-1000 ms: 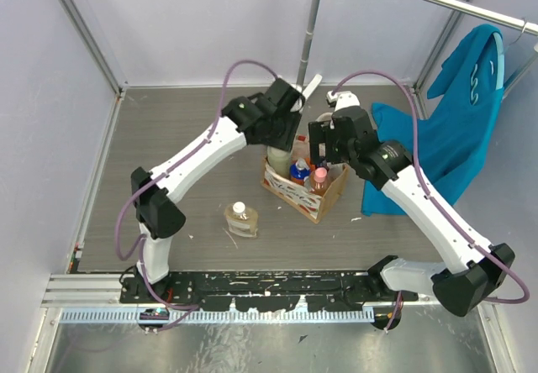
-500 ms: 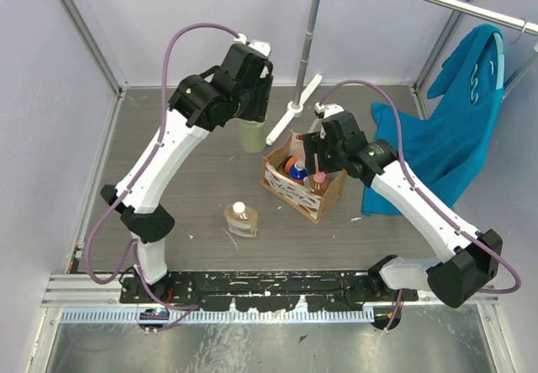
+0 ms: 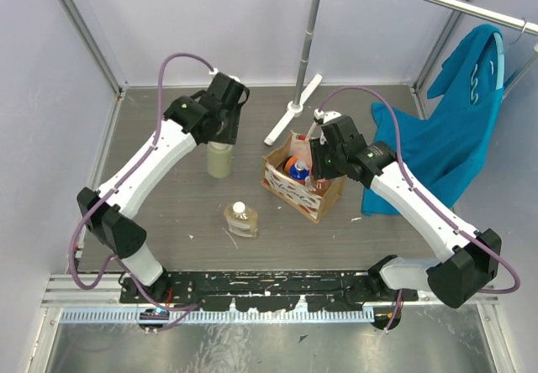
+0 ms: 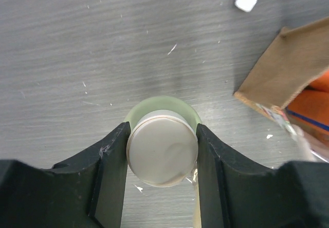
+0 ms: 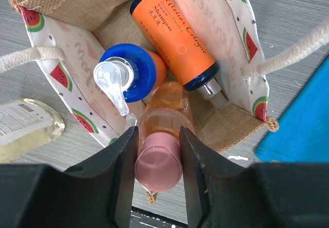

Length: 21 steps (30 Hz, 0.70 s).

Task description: Take the personal care products out of the canvas bag

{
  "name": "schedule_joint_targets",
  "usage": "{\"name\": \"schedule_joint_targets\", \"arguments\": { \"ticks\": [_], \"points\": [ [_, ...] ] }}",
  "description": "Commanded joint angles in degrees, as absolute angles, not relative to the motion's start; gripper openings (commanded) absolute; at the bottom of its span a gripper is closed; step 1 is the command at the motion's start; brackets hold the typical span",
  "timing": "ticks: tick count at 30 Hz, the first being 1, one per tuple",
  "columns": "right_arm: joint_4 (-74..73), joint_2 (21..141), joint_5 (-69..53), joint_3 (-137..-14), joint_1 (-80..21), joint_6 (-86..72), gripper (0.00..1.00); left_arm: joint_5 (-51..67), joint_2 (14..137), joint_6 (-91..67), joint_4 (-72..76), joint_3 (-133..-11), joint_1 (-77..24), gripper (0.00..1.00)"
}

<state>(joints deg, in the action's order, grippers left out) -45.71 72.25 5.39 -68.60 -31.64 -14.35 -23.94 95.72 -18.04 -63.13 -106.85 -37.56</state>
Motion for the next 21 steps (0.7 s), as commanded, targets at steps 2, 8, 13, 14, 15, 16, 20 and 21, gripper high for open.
{"name": "schedule_joint_targets", "arguments": {
  "ticks": [2, 8, 13, 14, 15, 16, 20, 21],
  "points": [
    [-47.6, 70.1, 6.4, -71.6, -31.6, -14.8, 0.19, -22.5, 92.2, -20.6, -48.6, -96.3, -34.4, 0.20],
    [-50.8, 70.5, 8.4, -79.5, -31.7, -13.4, 0.13, -21.5, 90.9, -22.2, -42.7, -88.3, -34.0, 0.20],
    [-51.3, 71.9, 8.0, -80.9, -31.7, -12.8, 0.14, -20.5, 91.2, -23.4, -41.6, -84.6, -33.9, 0.19],
    [-50.8, 72.0, 7.7, -80.2, -31.7, -12.9, 0.15, -20.3, 91.4, -23.5, -41.3, -83.8, -33.9, 0.18],
    [-50.2, 72.1, 7.5, -79.1, -31.7, -13.0, 0.15, -20.2, 91.6, -23.7, -40.9, -83.4, -33.9, 0.18],
    [-49.3, 72.3, 6.8, -78.0, -31.7, -13.1, 0.15, -20.0, 91.6, -23.9, -40.6, -82.7, -33.9, 0.18],
    [-47.3, 72.9, 5.8, -74.5, -31.7, -13.6, 0.20, -18.9, 91.5, -24.8, -38.3, -79.4, -33.8, 0.17],
    [-47.3, 73.2, 5.4, -74.2, -31.7, -13.6, 0.26, -18.8, 91.5, -25.2, -37.8, -78.8, -33.6, 0.17]
  ]
}}
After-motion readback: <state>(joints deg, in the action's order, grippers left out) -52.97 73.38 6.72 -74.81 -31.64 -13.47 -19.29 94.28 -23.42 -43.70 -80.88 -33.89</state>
